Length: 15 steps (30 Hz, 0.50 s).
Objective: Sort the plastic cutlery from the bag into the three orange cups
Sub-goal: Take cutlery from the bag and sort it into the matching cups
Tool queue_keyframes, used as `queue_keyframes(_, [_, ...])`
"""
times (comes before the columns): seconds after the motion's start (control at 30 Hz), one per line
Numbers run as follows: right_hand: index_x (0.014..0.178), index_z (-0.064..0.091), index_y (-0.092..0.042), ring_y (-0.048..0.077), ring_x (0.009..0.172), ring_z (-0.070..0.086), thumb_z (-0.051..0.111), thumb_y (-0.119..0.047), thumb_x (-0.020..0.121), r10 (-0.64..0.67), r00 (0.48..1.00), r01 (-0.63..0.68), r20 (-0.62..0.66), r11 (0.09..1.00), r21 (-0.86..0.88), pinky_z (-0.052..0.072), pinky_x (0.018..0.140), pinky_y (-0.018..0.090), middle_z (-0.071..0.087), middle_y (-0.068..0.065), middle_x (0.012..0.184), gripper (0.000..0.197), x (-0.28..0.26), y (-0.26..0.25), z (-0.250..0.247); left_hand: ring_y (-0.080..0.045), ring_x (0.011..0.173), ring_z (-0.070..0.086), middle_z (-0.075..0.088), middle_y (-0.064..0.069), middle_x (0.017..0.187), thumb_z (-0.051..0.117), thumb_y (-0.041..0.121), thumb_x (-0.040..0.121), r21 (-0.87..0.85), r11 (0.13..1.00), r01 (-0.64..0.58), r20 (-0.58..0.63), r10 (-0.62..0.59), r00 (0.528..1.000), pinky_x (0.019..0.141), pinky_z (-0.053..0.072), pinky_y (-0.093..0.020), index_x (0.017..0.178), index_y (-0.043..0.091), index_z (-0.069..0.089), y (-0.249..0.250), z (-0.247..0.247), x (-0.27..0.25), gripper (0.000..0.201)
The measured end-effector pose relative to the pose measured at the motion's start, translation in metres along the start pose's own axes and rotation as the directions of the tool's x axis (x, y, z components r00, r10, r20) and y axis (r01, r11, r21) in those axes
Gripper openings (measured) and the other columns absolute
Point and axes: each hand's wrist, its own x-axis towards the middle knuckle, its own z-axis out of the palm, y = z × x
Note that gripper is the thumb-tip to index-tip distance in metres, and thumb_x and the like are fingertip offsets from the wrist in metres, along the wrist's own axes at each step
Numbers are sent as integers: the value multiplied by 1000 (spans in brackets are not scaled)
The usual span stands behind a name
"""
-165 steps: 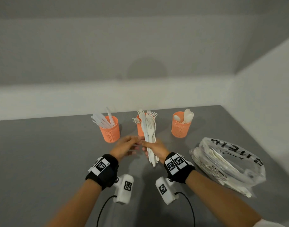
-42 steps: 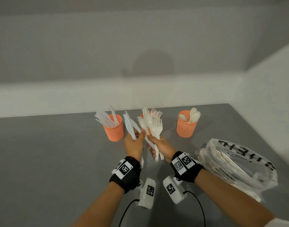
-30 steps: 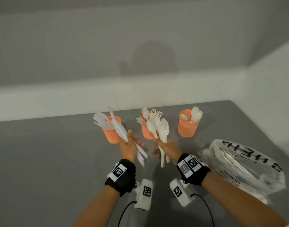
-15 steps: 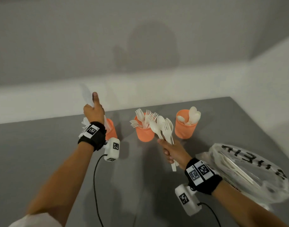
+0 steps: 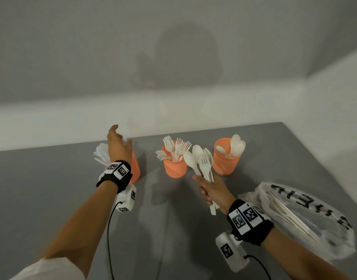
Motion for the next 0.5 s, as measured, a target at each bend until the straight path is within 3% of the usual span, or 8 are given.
queue_keyframes(0.07, [68, 43, -15, 5, 32, 29, 54, -25, 93, -13, 1000, 13, 9, 1000, 3, 28, 34, 18, 40, -5, 45, 29, 0, -2, 3, -28, 102, 53, 48, -16, 122, 53, -2, 87, 173, 976, -129, 69, 119, 991, 86, 45, -38, 133, 6, 39, 0, -1, 4, 49])
queue_keyframes(0.13, [67, 43, -15, 5, 31, 29, 54, -25, 93, -14, 1000, 14, 11, 1000, 8, 27, 34, 18, 40, -7, 42, 30, -1, -2, 5, -38, 108, 52, 50, -24, 124, 44, 2, 92, 404, 878, -257, 187, 196, 963, 93, 41, -47, 125, -3, 48, -2, -2, 6, 33])
queue_keyframes(0.23, [67, 44, -15, 5, 31, 29, 54, -25, 93, -25, 1000, 25, 19, 1000, 5, 27, 35, 17, 40, -7, 43, 30, -2, -3, 8, -38, 126, 41, 53, -25, 126, 37, 19, 98, 579, 748, -325, 290, 184, 939, 111, 19, -52, 120, -7, 51, -7, -4, 5, 37])
queue_keyframes(0.33, [70, 45, -16, 5, 32, 30, 54, -25, 94, -32, 999, 32, 18, 999, 2, 28, 35, 18, 41, -7, 44, 27, -2, -5, 10, -32, 143, 15, 30, -19, 149, 34, 48, 95, 538, 758, -368, 307, 230, 923, 115, 1, -49, 144, 3, 27, 2, -13, 3, 66])
queue_keyframes(0.43, [70, 45, -16, 5, 32, 30, 54, -26, 93, -39, 999, 39, 13, 999, 5, 29, 35, 18, 40, -7, 44, 27, -1, -6, 11, -30, 145, 11, 19, -15, 155, 45, 64, 79, 349, 889, -297, 125, 270, 955, 116, 5, -43, 148, 9, 15, 11, -46, -3, 93])
queue_keyframes(0.5, [69, 45, -16, 5, 32, 30, 54, -27, 94, -42, 999, 42, 12, 999, 10, 29, 35, 18, 40, -6, 45, 28, -1, -6, 12, -23, 145, 12, 14, -9, 157, 65, 59, 72, 90, 983, -159, -19, 161, 987, 118, 11, -39, 149, 12, 10, -2, -68, -13, 106])
